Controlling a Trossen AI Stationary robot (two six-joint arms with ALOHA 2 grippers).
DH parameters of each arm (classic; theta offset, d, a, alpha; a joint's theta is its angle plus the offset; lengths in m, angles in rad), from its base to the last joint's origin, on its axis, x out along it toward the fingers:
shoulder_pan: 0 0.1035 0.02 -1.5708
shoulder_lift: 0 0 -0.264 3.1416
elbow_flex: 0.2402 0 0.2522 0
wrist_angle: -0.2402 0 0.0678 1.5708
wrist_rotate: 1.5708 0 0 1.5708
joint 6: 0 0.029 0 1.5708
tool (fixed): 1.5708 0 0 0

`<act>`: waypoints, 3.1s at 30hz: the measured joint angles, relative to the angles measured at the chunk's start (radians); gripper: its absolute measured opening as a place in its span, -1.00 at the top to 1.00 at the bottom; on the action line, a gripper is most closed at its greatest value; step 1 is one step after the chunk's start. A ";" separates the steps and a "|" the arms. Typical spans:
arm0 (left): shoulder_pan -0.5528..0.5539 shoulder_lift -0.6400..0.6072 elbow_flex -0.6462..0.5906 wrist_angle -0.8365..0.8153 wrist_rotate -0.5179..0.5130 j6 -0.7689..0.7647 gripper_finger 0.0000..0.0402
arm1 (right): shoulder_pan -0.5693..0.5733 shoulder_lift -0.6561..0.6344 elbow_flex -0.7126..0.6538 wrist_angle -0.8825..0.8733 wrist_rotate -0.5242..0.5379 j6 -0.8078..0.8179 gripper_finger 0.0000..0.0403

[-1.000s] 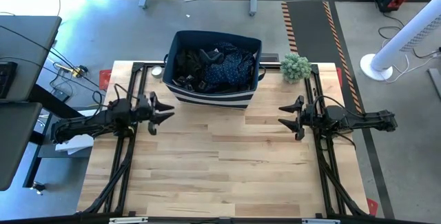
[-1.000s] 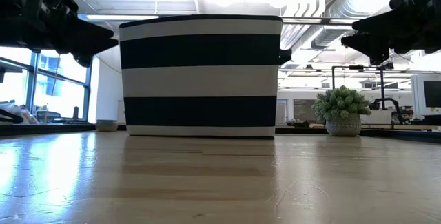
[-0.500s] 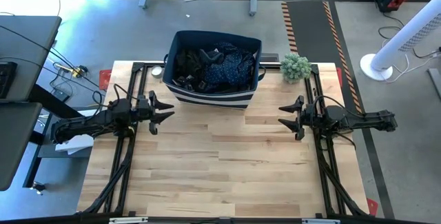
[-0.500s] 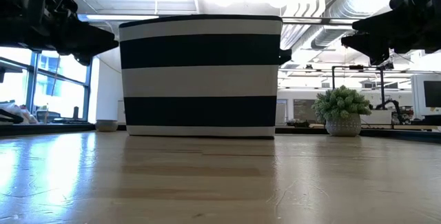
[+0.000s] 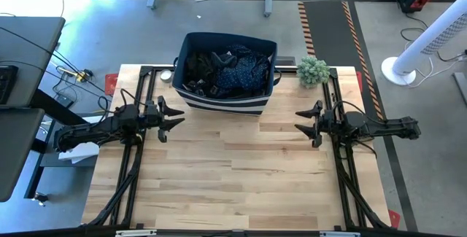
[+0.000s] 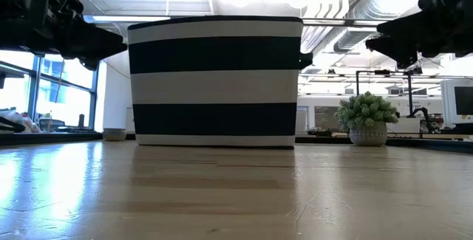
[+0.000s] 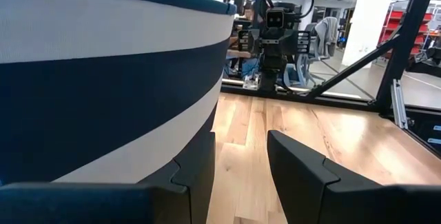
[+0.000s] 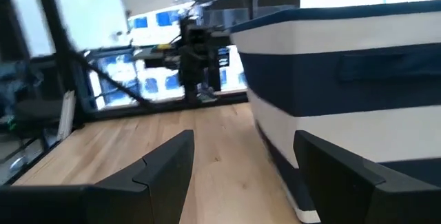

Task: Sort clothes
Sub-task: Return to Home Position

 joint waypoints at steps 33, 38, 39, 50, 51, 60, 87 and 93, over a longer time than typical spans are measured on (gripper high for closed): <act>0.000 0.001 0.000 0.000 0.000 0.000 0.35 | -0.019 0.005 -0.003 -0.029 -0.253 -0.083 0.95; 0.000 0.001 0.000 0.000 0.000 0.000 0.35 | -0.019 0.005 -0.003 -0.029 -0.253 -0.065 0.95; 0.000 0.001 0.000 0.000 0.000 0.000 0.35 | -0.019 0.005 -0.003 -0.029 -0.253 -0.065 0.95; 0.000 0.000 0.000 0.003 -0.024 -0.007 0.35 | -0.019 0.005 -0.003 -0.029 -0.253 -0.065 0.95; 0.000 0.001 0.000 0.004 -0.028 -0.007 0.35 | -0.019 0.005 -0.003 -0.029 -0.253 -0.065 0.95; -0.059 -0.003 0.002 -0.006 -0.001 0.127 0.90 | -0.019 0.005 -0.003 -0.028 -0.253 -0.065 0.95; -0.285 0.000 0.002 -0.007 0.001 0.097 0.97 | -0.019 0.006 -0.004 -0.028 -0.252 -0.065 0.95; -0.284 0.000 0.002 -0.007 0.001 0.097 0.96 | -0.019 0.006 -0.004 -0.028 -0.252 -0.065 0.95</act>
